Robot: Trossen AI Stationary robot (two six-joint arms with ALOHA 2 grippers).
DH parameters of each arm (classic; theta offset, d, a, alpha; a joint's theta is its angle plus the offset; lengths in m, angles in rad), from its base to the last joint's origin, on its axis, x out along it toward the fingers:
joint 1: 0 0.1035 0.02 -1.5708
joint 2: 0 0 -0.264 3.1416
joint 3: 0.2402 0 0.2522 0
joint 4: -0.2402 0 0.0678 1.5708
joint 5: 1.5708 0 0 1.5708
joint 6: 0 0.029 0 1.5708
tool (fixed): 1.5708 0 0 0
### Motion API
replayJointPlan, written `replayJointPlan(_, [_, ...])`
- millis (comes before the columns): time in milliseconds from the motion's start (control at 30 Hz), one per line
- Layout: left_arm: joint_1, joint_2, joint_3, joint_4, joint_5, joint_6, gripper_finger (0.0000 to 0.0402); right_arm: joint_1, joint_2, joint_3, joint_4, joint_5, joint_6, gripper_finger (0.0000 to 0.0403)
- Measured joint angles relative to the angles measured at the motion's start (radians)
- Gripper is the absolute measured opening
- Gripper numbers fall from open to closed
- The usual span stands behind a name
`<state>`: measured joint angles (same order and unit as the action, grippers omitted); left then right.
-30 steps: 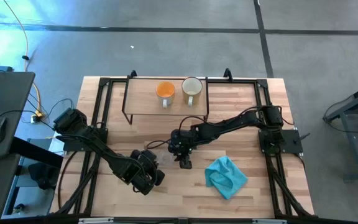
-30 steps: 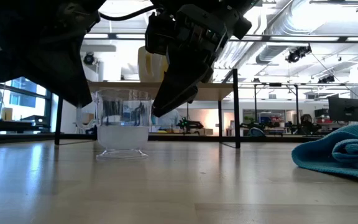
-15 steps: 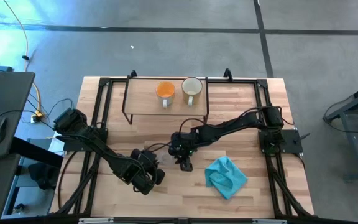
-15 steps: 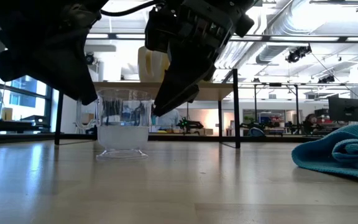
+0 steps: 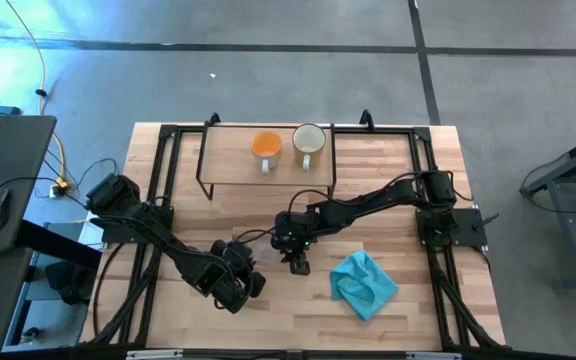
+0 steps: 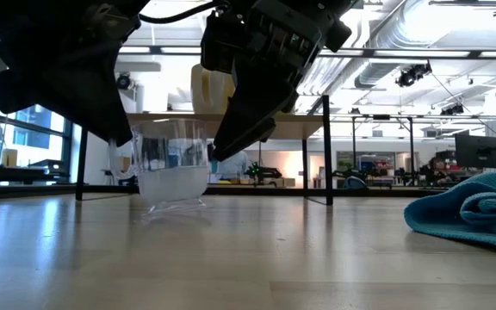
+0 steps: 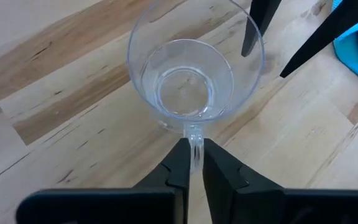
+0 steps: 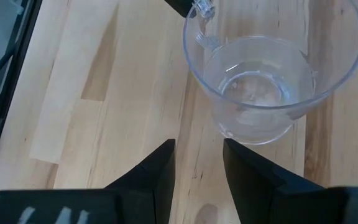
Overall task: Stack small to large cups/mugs on shelf
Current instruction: Put the transparent mug on the shelf
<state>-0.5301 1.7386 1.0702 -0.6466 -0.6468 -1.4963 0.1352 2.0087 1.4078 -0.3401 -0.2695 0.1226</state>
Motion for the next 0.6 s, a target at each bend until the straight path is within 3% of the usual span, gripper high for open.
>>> replayJointPlan(600, [0.0,0.0,0.0,-0.053,-0.017,-0.032,0.0011,-0.007,-0.005,0.0,-0.096,0.0,0.001,0.0126])
